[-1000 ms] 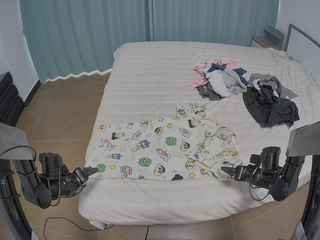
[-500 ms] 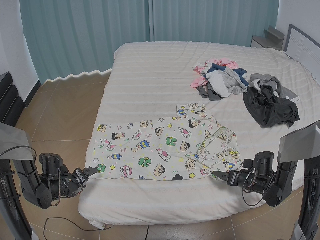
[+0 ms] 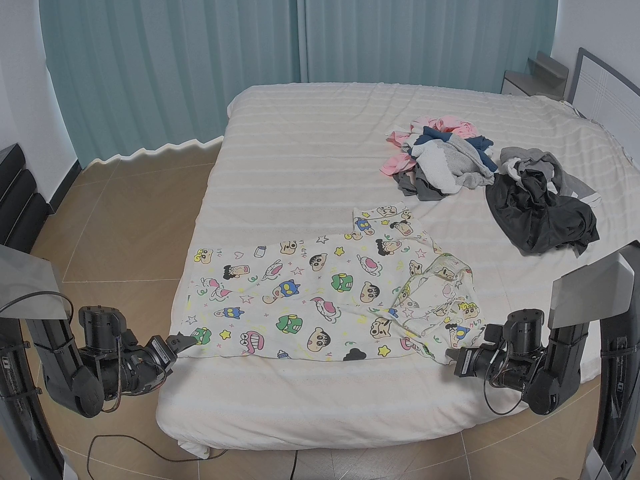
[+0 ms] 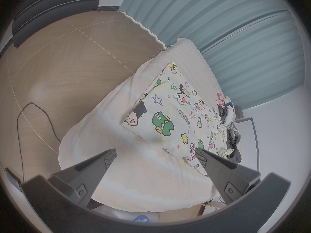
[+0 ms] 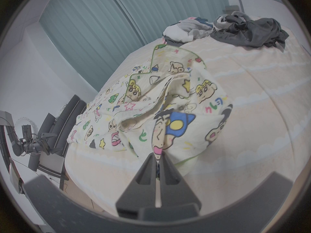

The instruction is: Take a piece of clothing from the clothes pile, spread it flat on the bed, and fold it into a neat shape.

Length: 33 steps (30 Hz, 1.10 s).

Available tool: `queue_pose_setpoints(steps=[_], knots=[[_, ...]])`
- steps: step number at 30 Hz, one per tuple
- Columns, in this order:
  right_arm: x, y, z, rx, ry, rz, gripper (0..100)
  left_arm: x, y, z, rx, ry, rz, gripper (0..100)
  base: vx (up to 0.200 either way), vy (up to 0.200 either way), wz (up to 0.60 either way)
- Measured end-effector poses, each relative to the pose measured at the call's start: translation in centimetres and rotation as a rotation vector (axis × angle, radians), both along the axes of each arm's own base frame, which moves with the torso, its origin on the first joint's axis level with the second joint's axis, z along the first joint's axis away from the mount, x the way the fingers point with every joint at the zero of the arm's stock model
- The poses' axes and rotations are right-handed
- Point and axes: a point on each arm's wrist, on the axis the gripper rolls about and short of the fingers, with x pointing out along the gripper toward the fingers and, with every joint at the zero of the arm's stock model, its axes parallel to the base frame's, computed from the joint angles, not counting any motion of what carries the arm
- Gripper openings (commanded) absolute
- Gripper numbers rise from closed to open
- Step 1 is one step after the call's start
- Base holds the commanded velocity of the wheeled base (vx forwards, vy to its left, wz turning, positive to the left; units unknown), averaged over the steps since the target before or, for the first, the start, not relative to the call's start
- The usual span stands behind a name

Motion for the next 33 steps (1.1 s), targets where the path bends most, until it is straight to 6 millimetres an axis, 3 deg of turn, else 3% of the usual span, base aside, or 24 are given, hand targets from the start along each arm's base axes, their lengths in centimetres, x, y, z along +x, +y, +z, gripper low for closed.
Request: queue_pose_setpoints(steps=[14,33], knots=[[0.4,-1.7,0.3,-0.026,-0.023,-0.061,0,0.0,0.0,0.0,0.0,0.002,0.0,100,0.0,0.0,0.0],[1.1,-2.6,0.8,-0.032,-0.055,-0.106,0,0.0,0.0,-0.1,0.009,0.002,0.011,100,0.0,0.0,0.0]])
